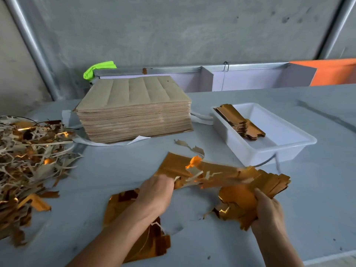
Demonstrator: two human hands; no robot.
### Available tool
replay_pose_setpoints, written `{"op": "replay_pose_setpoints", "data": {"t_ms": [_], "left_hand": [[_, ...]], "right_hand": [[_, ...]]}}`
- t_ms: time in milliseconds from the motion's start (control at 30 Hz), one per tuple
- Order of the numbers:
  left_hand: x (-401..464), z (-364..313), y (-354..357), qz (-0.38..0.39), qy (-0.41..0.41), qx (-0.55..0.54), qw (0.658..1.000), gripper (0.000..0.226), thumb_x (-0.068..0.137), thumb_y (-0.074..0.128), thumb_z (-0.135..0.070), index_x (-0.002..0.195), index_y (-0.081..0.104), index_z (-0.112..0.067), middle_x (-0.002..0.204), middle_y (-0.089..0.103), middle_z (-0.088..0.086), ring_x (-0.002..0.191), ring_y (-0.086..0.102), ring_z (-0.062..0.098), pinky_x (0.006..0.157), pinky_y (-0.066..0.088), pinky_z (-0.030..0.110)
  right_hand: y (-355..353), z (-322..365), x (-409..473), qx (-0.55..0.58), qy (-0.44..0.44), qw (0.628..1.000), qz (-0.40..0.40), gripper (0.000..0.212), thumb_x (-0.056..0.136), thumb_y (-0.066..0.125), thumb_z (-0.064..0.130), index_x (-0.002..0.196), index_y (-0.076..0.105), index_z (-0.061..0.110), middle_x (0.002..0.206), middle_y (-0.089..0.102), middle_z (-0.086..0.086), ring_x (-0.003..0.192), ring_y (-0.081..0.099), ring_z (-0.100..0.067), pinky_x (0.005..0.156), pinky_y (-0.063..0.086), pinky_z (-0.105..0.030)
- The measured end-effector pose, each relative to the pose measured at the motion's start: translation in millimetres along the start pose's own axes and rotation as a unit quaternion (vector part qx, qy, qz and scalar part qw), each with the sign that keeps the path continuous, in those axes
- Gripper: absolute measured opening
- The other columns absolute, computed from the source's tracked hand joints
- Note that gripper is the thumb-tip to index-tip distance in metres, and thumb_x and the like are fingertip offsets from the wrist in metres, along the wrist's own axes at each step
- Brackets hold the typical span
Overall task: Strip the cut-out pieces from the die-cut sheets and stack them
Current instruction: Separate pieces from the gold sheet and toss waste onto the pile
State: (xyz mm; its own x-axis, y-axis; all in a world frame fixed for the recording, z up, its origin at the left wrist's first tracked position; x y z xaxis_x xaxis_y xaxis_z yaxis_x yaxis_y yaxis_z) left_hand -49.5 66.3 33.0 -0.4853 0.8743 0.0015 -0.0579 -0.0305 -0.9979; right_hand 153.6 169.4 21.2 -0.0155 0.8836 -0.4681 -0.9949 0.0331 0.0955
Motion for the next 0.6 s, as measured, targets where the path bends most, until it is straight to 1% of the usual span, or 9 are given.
{"op": "replay_pose_setpoints", "data": {"t_ms": [100, 167, 233, 300, 367, 433, 500, 567, 600], "left_hand": [[-2, 1, 0, 0.004, -0.028, 0.047, 0.998, 0.036, 0.089, 0.039, 0.005, 0.111, 0.062, -0.013, 0.112, 0.062, 0.008, 0.104, 0.061, 0.029, 0.078, 0.047, 0.034], [-4, 4, 2, 0.016, -0.072, 0.034, 0.997, 0.032, 0.09, 0.041, 0.004, 0.107, 0.063, -0.013, 0.107, 0.064, 0.006, 0.097, 0.063, 0.026, 0.07, 0.044, 0.032], [-4, 8, 2, 0.031, -0.115, -0.022, 0.993, 0.021, 0.092, 0.046, -0.004, 0.102, 0.062, -0.013, 0.099, 0.063, 0.002, 0.089, 0.061, 0.022, 0.064, 0.04, 0.029], [-2, 11, 2, 0.039, -0.121, -0.082, 0.989, 0.012, 0.093, 0.053, -0.026, 0.098, 0.059, -0.016, 0.103, 0.062, 0.001, 0.092, 0.06, 0.02, 0.065, 0.039, 0.028], [-1, 13, 3, 0.066, -0.119, -0.131, 0.982, 0.041, 0.084, 0.057, -0.057, 0.102, 0.056, -0.02, 0.106, 0.059, -0.002, 0.095, 0.057, 0.018, 0.068, 0.04, 0.028], [-2, 10, -3, 0.066, -0.12, -0.151, 0.979, 0.066, 0.071, 0.055, -0.076, 0.11, 0.05, -0.023, 0.112, 0.053, -0.002, 0.099, 0.054, 0.018, 0.07, 0.039, 0.027], [-4, 6, -13, 0.019, -0.128, -0.092, 0.987, 0.083, 0.069, 0.051, -0.08, 0.124, 0.041, -0.02, 0.122, 0.043, 0.003, 0.107, 0.05, 0.02, 0.073, 0.039, 0.027], [-6, -2, -24, -0.063, -0.113, -0.018, 0.991, 0.09, 0.071, 0.048, -0.08, 0.133, 0.034, -0.016, 0.135, 0.034, 0.01, 0.116, 0.045, 0.023, 0.086, 0.042, 0.031], [-8, -8, -27, -0.121, -0.083, -0.01, 0.989, 0.088, 0.072, 0.045, -0.078, 0.134, 0.034, -0.016, 0.139, 0.03, 0.011, 0.118, 0.042, 0.023, 0.093, 0.041, 0.032]], "right_hand": [[1, 1, -3, -0.027, -0.025, 0.999, 0.005, 0.022, 0.095, 0.05, 0.026, 0.098, 0.056, 0.005, 0.08, 0.062, -0.017, 0.072, 0.062, -0.036, 0.064, 0.056, -0.049], [0, 4, -7, -0.033, -0.033, 0.999, 0.009, 0.018, 0.095, 0.051, 0.025, 0.087, 0.054, 0.01, 0.079, 0.061, -0.016, 0.07, 0.061, -0.036, 0.066, 0.055, -0.053], [-1, 6, -6, -0.032, -0.035, 0.999, -0.004, 0.019, 0.095, 0.051, 0.023, 0.078, 0.049, 0.015, 0.078, 0.058, -0.016, 0.068, 0.059, -0.033, 0.06, 0.054, -0.046], [-1, 8, -8, -0.031, -0.035, 0.999, -0.003, 0.021, 0.095, 0.051, 0.022, 0.076, 0.047, 0.016, 0.09, 0.059, -0.021, 0.082, 0.059, -0.037, 0.073, 0.053, -0.053], [3, 8, -11, -0.036, -0.034, 0.999, 0.009, 0.021, 0.096, 0.051, 0.02, 0.076, 0.048, 0.015, 0.097, 0.059, -0.022, 0.094, 0.057, -0.042, 0.087, 0.048, -0.06], [7, 6, -13, -0.045, -0.036, 0.998, 0.018, 0.02, 0.096, 0.05, 0.019, 0.077, 0.048, 0.014, 0.086, 0.059, -0.015, 0.096, 0.056, -0.043, 0.092, 0.045, -0.061], [11, 4, -13, -0.047, -0.04, 0.998, 0.023, 0.015, 0.096, 0.05, 0.02, 0.084, 0.048, 0.012, 0.083, 0.055, -0.007, 0.092, 0.057, -0.04, 0.093, 0.044, -0.061], [12, 3, -12, -0.042, -0.044, 0.998, 0.021, 0.014, 0.097, 0.05, 0.021, 0.087, 0.05, 0.011, 0.088, 0.057, -0.01, 0.088, 0.056, -0.034, 0.091, 0.046, -0.055], [12, 2, -11, -0.039, -0.048, 0.998, 0.022, 0.015, 0.096, 0.05, 0.021, 0.088, 0.051, 0.009, 0.09, 0.058, -0.012, 0.085, 0.056, -0.033, 0.089, 0.047, -0.053]]}}
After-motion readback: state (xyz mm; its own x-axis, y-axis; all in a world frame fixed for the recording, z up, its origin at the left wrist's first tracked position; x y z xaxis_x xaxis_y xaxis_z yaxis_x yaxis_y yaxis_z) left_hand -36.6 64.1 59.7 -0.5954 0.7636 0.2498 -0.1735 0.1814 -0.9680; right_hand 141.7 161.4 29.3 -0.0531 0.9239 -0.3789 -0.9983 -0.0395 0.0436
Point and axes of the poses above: each hand's wrist, its own x-axis towards the middle knuckle, its own y-axis out of the palm, z = x × y, the point moved 1 cm from there along x, towards the middle knuckle
